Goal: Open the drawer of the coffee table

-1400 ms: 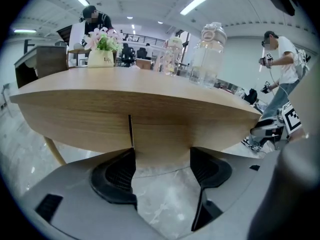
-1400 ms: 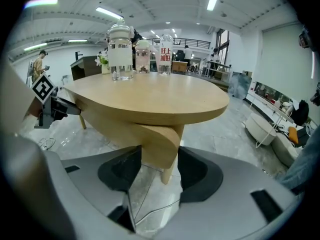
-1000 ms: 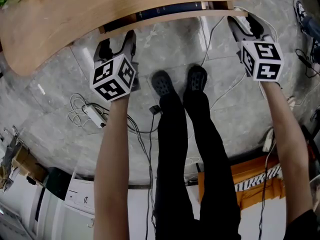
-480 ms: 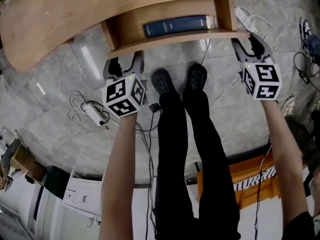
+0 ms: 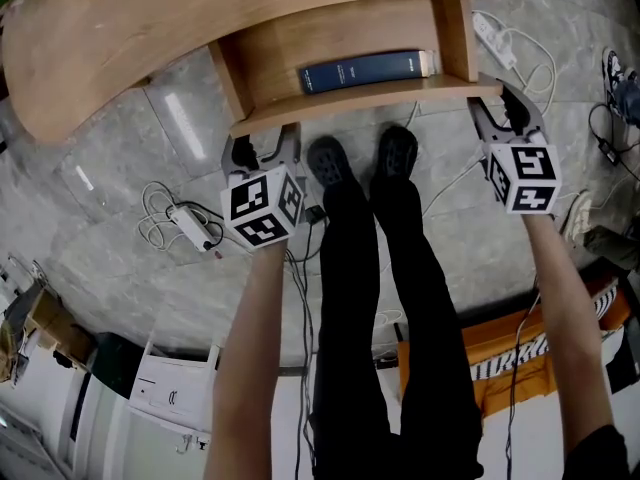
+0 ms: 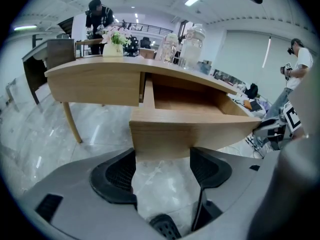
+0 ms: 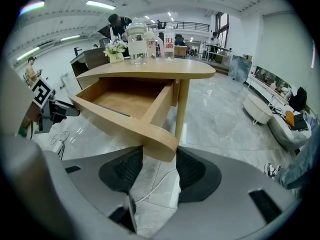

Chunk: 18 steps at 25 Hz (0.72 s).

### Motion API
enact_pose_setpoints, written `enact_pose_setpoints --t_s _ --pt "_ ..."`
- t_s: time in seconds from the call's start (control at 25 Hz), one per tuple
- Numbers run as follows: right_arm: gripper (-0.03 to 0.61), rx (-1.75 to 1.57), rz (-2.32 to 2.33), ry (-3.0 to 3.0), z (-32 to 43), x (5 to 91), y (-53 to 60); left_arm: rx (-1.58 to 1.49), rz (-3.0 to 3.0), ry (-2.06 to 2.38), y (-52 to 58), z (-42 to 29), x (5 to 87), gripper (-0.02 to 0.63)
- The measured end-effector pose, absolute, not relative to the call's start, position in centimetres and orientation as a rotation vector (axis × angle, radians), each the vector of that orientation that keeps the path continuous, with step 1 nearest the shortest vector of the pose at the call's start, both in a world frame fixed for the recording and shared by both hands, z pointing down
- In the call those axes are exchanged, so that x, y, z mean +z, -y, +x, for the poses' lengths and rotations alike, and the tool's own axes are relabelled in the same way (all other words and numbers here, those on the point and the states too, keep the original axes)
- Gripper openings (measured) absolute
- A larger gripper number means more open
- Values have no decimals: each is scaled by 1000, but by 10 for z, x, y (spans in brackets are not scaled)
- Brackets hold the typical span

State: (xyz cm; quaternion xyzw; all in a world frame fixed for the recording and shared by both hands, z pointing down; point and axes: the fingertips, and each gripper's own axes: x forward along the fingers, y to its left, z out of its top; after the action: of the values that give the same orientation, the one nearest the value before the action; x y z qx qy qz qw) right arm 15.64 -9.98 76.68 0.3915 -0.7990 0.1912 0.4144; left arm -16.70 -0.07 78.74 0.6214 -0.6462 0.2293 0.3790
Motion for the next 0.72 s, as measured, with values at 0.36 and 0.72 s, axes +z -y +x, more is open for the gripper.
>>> enact_pose_setpoints --t_s 0.36,0.72 --pt "210 506 984 1970 157 781 97 605 1564 1628 -1 -167 802 347" --pt "212 493 1014 1949 159 784 96 621 1613 1615 -2 -165 806 347"
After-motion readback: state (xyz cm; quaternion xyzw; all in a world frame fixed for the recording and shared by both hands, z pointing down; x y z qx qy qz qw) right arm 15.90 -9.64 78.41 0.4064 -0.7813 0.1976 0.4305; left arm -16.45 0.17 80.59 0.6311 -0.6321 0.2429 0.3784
